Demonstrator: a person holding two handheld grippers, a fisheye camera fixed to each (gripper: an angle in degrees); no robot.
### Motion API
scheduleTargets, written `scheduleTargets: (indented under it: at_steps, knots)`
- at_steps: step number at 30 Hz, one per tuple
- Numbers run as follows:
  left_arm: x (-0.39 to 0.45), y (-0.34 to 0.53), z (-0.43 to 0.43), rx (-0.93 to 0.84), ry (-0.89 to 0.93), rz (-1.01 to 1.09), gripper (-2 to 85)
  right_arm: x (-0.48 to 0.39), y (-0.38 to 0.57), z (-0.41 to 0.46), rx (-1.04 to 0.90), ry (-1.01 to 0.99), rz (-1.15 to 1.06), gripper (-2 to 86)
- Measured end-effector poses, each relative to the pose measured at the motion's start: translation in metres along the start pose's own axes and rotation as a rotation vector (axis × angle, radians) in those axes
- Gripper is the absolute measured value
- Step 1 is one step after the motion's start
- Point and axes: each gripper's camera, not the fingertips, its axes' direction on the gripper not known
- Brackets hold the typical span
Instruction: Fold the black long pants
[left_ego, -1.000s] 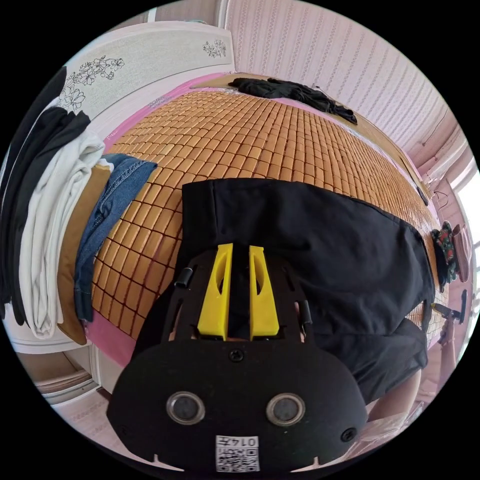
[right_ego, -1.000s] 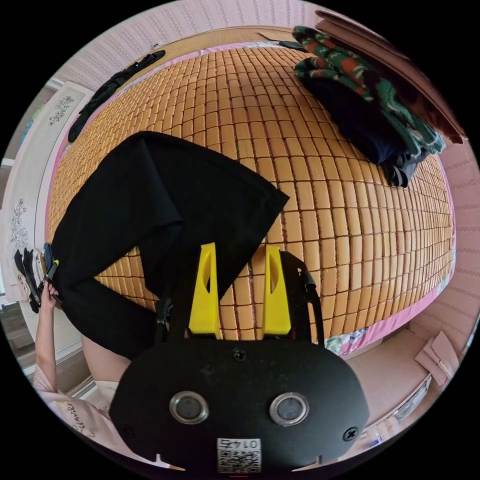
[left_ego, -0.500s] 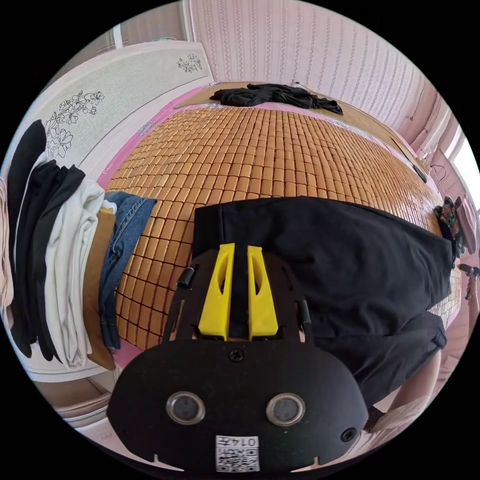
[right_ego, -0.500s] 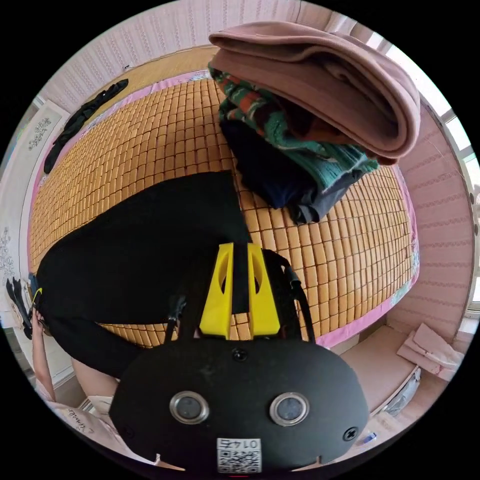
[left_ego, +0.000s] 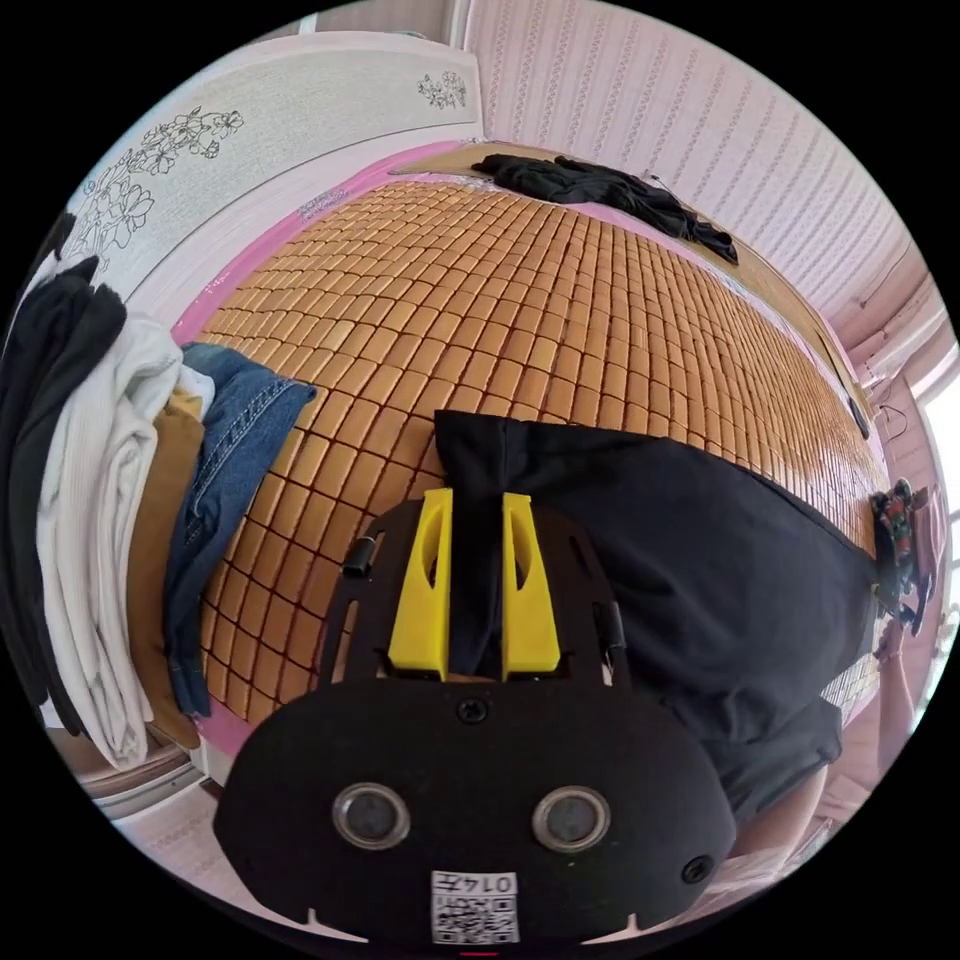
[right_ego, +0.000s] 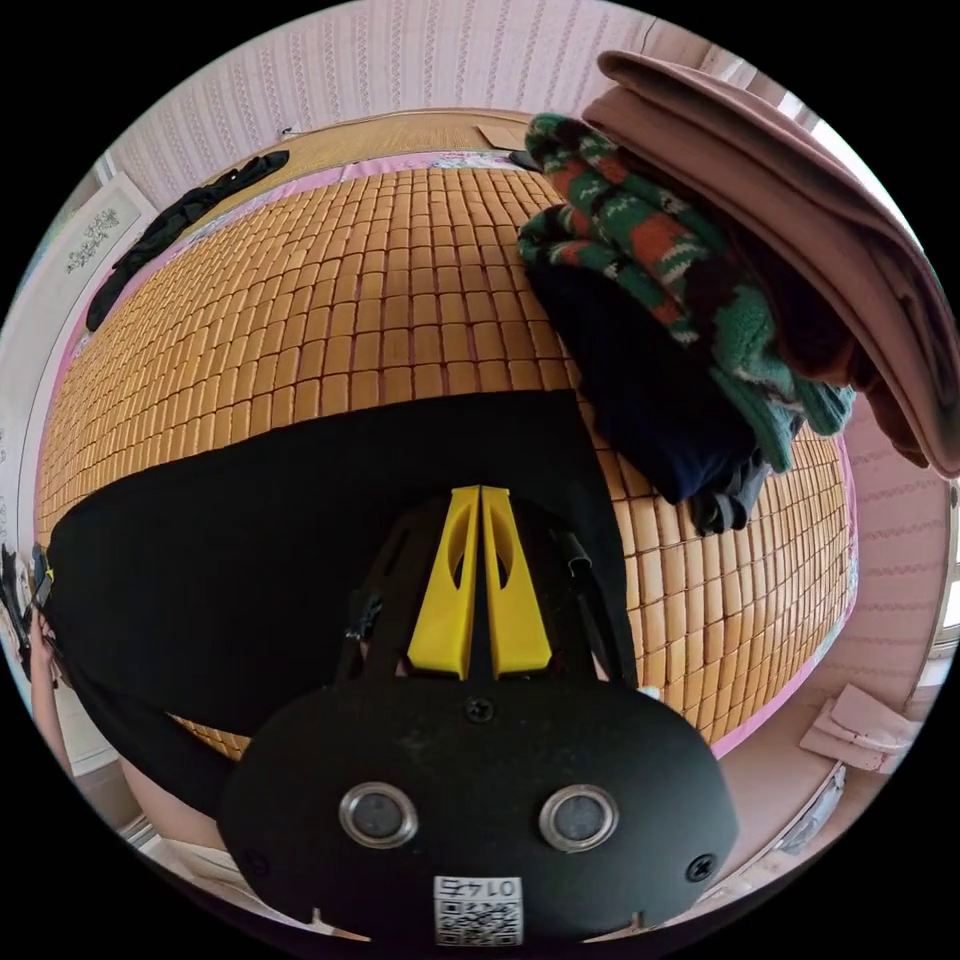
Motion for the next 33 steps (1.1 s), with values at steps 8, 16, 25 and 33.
scheduleTargets:
  at_steps: [8,16,25,33]
  knots:
    - [0.043,-0.029,0.023,0.057,-0.115,0.066,7.6,0.017,-0.025,0.022,0.004,0.054,0.007,-1.0]
    - [0.063,-0.057,0.041,0.061,-0.162,0.062,8.3,0.037,-0.032,0.037,0.047,0.090,0.025,-0.5]
    - [0.102,0.006,-0.035,0.292,-0.140,0.322,6.9,0.140,0.085,-0.047,0.177,-0.239,-0.084,12.6]
    - [0.218,0.187,-0.066,0.076,0.355,0.672,7.0,0.255,0.326,-0.037,-0.117,-0.106,0.100,17.0]
